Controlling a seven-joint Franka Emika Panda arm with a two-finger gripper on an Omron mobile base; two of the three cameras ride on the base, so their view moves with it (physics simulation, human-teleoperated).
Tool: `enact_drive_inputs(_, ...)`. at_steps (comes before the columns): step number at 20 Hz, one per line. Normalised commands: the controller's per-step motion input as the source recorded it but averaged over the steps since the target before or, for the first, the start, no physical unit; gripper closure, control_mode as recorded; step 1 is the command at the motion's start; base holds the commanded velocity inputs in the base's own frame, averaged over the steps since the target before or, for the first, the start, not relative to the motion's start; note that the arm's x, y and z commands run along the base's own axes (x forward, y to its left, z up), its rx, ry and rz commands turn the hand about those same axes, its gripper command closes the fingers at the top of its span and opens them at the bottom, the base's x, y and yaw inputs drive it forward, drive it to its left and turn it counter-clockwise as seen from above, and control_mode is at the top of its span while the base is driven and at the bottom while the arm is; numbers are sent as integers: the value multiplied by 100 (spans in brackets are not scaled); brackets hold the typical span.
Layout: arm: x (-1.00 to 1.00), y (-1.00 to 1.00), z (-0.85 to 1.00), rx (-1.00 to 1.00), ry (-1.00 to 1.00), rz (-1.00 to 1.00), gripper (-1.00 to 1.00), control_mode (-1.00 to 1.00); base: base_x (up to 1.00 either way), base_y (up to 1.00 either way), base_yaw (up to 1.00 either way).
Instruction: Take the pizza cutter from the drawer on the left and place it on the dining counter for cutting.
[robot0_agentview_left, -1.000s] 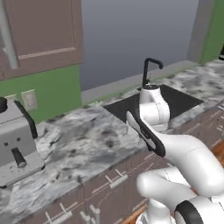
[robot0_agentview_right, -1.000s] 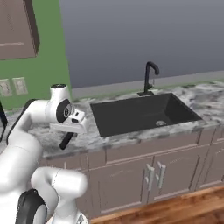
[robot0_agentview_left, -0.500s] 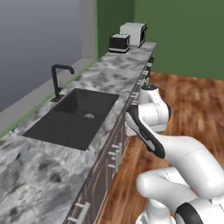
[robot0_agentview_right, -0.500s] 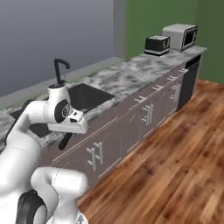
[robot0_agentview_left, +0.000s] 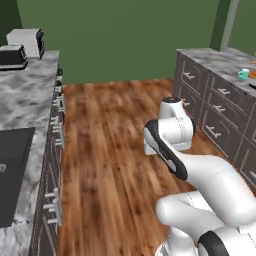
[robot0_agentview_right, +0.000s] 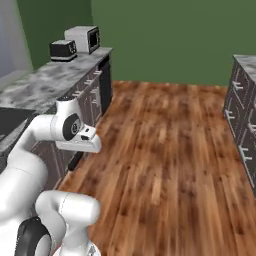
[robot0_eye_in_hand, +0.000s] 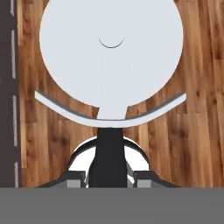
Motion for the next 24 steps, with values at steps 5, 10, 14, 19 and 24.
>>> enact_drive_inputs(5,0,0,0,0,0,0,100,100,14,-90,-67)
enact_drive_inputs(10,0,0,0,0,0,0,100,100,50,-80,-55)
enact_drive_inputs(14,0,0,0,0,0,0,100,100,67,11,-46)
enact_drive_inputs(19,0,0,0,0,0,0,100,100,60,92,-55)
enact_drive_inputs(24,0,0,0,0,0,0,100,100,65,94,-58)
